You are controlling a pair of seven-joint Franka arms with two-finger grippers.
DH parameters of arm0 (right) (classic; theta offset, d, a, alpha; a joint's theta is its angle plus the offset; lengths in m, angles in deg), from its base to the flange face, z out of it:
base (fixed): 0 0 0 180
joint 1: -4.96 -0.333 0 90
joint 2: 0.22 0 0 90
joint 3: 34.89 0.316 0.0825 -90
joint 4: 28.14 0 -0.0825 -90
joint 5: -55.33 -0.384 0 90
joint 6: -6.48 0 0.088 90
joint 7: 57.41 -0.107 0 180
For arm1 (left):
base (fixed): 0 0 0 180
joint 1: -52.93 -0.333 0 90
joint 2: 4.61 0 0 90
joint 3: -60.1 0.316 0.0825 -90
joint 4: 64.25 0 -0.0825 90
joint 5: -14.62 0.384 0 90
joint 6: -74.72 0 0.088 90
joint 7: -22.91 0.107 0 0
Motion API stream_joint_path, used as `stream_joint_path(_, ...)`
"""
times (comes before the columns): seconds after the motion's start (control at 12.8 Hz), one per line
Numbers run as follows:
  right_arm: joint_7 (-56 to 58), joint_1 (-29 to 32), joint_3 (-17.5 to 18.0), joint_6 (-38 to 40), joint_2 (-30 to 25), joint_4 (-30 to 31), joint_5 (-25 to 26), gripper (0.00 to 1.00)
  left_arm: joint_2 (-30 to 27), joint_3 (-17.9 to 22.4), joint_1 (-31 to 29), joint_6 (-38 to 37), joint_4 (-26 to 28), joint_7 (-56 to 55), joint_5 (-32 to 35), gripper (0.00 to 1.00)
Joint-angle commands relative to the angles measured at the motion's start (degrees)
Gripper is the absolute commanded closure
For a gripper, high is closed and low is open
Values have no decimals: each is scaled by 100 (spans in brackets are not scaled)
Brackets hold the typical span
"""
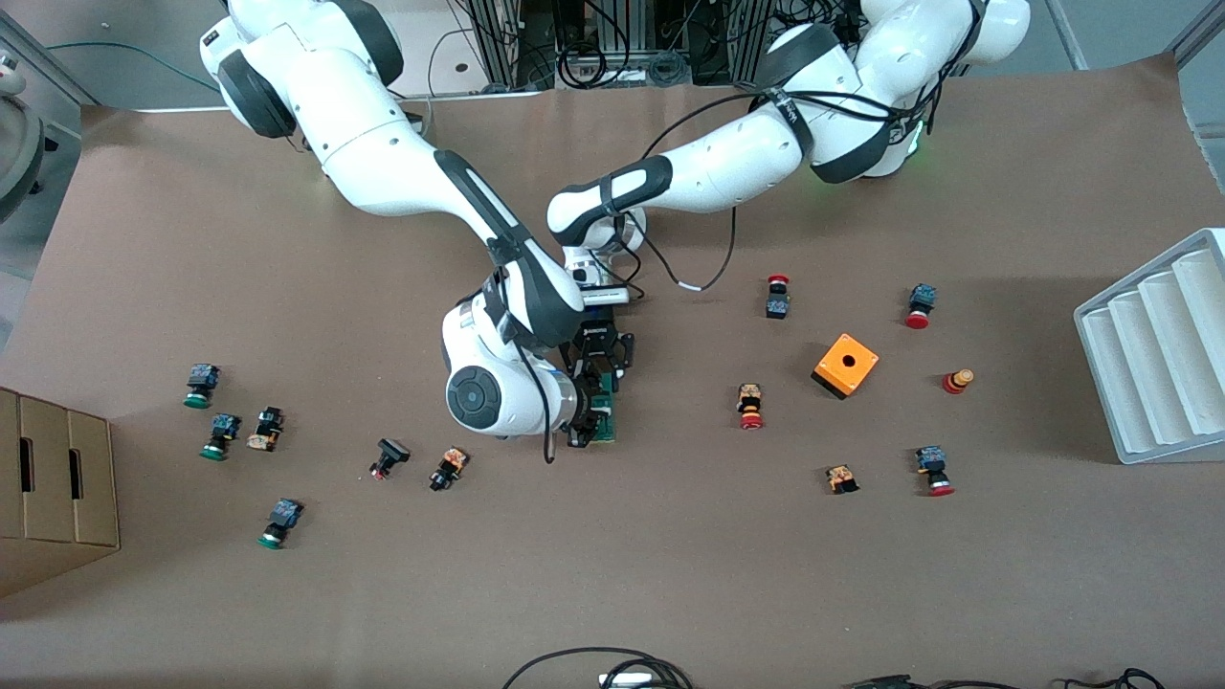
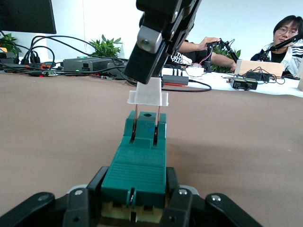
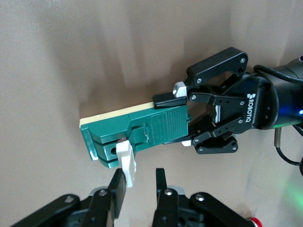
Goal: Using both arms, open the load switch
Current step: 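Press the white lever down flat with the right gripper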
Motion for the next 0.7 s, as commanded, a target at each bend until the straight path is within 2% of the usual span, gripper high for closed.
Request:
stream_joint_path(0.0, 39, -14, 48, 19, -241, 425, 95, 68, 135, 13, 67, 116, -126, -48, 28, 46)
stream_joint_path(0.23, 135, -23, 66, -227, -417, 760, 130, 68, 135, 13, 75, 116, -126, -39, 28, 46)
stream_joint_path(0.62, 144, -23, 154, -254, -443, 787, 209, 74, 135, 22, 67, 116, -126, -48, 28, 46)
